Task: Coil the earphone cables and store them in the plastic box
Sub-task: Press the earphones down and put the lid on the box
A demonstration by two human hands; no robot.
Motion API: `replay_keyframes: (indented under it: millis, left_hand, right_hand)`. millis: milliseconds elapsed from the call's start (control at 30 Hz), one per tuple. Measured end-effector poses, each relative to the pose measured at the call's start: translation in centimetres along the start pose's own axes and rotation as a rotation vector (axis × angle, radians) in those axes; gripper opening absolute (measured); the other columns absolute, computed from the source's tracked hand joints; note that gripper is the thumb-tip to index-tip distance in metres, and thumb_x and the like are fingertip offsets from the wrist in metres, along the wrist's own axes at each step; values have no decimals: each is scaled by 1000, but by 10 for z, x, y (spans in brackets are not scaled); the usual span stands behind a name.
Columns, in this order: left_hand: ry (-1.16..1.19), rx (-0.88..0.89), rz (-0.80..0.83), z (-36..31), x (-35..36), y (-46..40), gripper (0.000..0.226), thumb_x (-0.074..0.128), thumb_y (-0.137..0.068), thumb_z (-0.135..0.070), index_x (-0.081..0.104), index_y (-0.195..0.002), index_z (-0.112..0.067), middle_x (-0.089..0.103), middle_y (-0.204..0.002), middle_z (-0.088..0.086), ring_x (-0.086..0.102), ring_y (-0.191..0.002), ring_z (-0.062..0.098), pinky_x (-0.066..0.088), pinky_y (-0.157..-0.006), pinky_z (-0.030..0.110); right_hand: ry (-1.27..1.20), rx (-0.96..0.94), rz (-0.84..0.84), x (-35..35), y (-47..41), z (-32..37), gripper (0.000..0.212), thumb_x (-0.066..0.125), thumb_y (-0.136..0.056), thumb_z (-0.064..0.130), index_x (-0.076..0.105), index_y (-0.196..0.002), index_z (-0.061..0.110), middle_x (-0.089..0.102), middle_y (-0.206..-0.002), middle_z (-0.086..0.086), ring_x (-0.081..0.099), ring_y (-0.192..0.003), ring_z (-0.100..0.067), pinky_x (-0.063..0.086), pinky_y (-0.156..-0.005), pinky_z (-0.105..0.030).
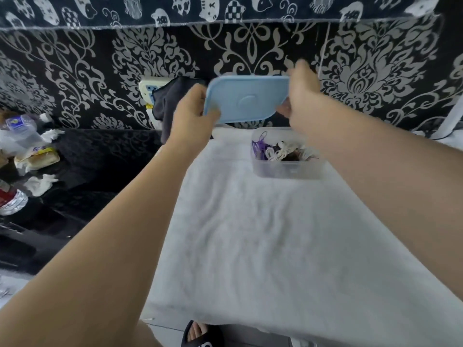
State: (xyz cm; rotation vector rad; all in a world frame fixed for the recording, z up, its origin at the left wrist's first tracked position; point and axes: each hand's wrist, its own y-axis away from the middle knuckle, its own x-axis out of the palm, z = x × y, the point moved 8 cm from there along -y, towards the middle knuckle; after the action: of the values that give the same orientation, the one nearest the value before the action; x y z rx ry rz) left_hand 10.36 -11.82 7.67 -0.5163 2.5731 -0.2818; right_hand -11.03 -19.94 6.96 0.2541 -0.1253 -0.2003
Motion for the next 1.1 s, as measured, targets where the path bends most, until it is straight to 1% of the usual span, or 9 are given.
replay_keyframes:
  millis: [100, 200, 333, 433, 600, 767, 900, 967, 1100]
  left_hand:
    - [-87, 138, 111, -19, 40, -1, 17, 57, -91, -5, 51, -86, -20, 60, -84, -4, 54, -77, 16, 47, -66, 35]
    - [-304, 261, 200, -8, 77, 0, 20, 62, -87, 3, 63, -98, -13, 57, -104, 0, 55, -96, 22, 49, -87, 39]
    - [-635, 230, 292, 16, 102, 1, 52, 55, -89, 5, 61, -134, -22, 47, -128, 13, 54, -107, 35, 52, -86, 46]
    - [-750, 173, 386, 23, 110, 5, 64, 46, -87, 8, 52, -144, -22, 47, -137, 14, 60, -112, 37, 53, -91, 47]
    - [-592, 3, 316, 23, 109, 11, 46, 40, -98, -1, 59, -138, -9, 59, -135, 16, 57, -117, 34, 50, -97, 38]
    - [-495, -149, 339, 30, 127, 16, 41, 41, -106, -31, 52, -135, -4, 58, -127, 16, 53, -103, 30, 40, -79, 31]
    - [-534, -178, 331, 32, 136, 22, 37, 43, -104, -17, 42, -135, 4, 51, -126, 21, 51, -108, 33, 40, -83, 35]
    - [-477, -209, 271, 35, 134, 23, 33, 41, -104, -13, 42, -132, 5, 45, -117, 19, 51, -94, 27, 44, -90, 39]
    - [-541, -197, 304, 45, 138, 27, 26, 35, -103, -2, 46, -127, 2, 41, -130, 25, 50, -109, 32, 37, -77, 31]
  right_hand:
    - [74, 36, 13, -36, -12, -8, 26, 55, -97, 33, 65, -105, 10, 61, -92, -2, 63, -89, -17, 61, -75, -25]
    - [409, -132, -58, -69, -15, -10, 12, 69, -86, 20, 65, -91, 10, 57, -71, 2, 53, -62, -11, 39, -42, -12]
    - [663, -480, -31, -75, -16, -31, 9, 67, -84, 12, 71, -84, 3, 64, -92, -7, 55, -83, -15, 34, -64, -18]
    - [750, -592, -90, -83, -11, -52, 14, 67, -84, 11, 67, -94, 1, 58, -113, -13, 56, -98, -22, 30, -73, -16]
    - [922, -748, -218, -81, 2, -63, 29, 67, -83, 19, 61, -108, 7, 60, -114, -11, 59, -103, -33, 42, -85, -41]
    - [886, -650, -222, -84, -4, -64, 34, 60, -90, 14, 58, -121, -1, 52, -124, -20, 49, -116, -38, 44, -89, -45]
    - [1071, -567, -136, -74, -14, -77, 47, 47, -101, 24, 43, -140, 0, 42, -142, -21, 40, -126, -39, 38, -97, -45]
    - [1080, -506, -71, -72, -19, -86, 53, 40, -105, 27, 30, -150, 1, 35, -149, -22, 44, -126, -40, 39, -96, -43]
    - [1062, -438, -25, -73, -24, -91, 54, 34, -106, 27, 23, -154, 4, 36, -147, -20, 53, -117, -42, 43, -84, -41]
